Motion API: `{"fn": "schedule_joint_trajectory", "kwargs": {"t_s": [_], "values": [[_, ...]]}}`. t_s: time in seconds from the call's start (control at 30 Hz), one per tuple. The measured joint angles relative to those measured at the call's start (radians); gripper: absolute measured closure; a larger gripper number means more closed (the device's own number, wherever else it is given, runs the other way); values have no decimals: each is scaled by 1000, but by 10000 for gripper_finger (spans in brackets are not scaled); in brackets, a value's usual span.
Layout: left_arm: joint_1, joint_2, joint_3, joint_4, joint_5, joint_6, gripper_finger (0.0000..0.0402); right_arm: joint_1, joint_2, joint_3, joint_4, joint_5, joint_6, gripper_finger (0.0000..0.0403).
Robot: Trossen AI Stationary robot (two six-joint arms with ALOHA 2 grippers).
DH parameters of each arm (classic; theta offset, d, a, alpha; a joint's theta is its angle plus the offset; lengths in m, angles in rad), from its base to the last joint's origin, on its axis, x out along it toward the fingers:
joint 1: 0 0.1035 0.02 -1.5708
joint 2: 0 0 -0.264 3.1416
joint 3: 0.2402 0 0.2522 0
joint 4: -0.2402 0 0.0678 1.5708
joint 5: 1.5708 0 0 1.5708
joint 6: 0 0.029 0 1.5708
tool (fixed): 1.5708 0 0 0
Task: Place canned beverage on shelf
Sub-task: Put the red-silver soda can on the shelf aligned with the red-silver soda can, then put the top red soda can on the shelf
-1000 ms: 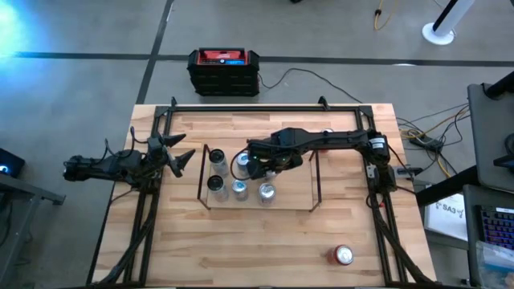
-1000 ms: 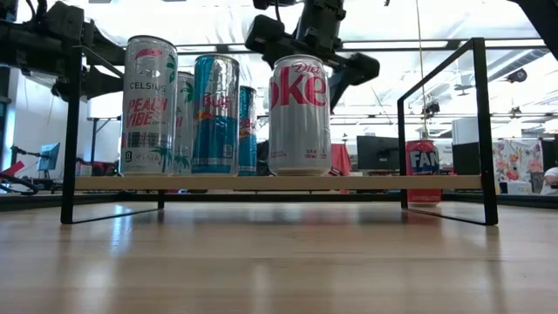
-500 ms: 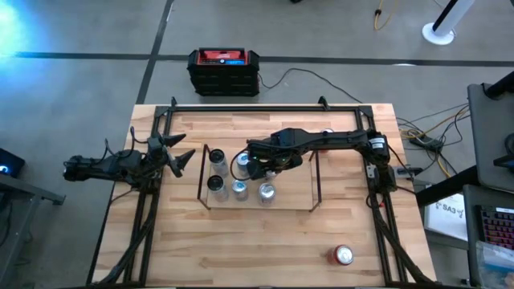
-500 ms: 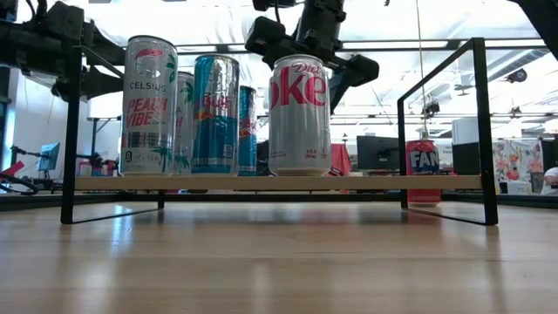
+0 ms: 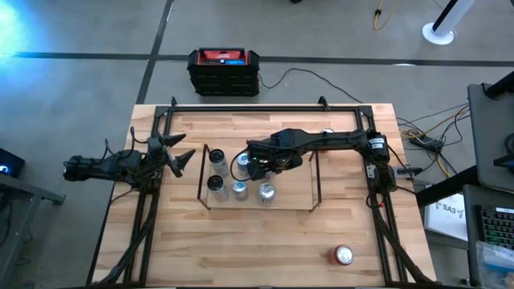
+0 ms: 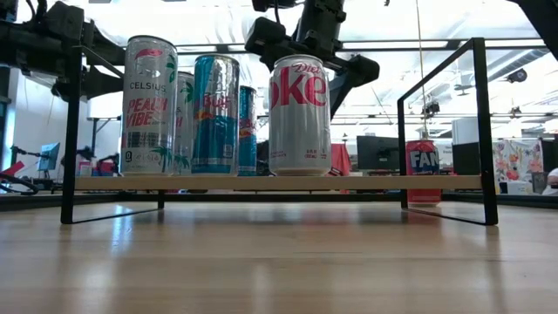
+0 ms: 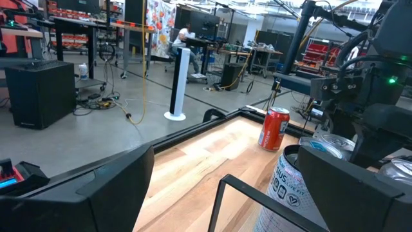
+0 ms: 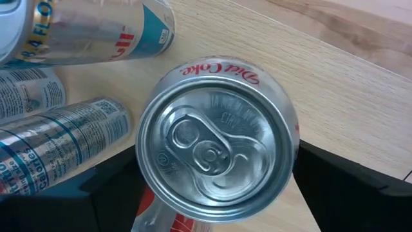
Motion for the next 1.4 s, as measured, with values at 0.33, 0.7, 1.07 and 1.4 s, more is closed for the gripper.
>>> {"fn": "schedule_joint_trajectory", "kwargs": {"t_s": [0.33,0.7,1.07,1.4], "values": [[0,0,0,0,0,0,33,0,0,0,-2,-13,-8,53],[0,0,0,0,0,0,33,0,1,27,-48,-69,-11,55],[0,0,0,0,0,0,33,2,-1,42,-126,-108,-8,55],[0,0,0,0,0,0,33,2,-5,42,-236,-159,12,55]]}}
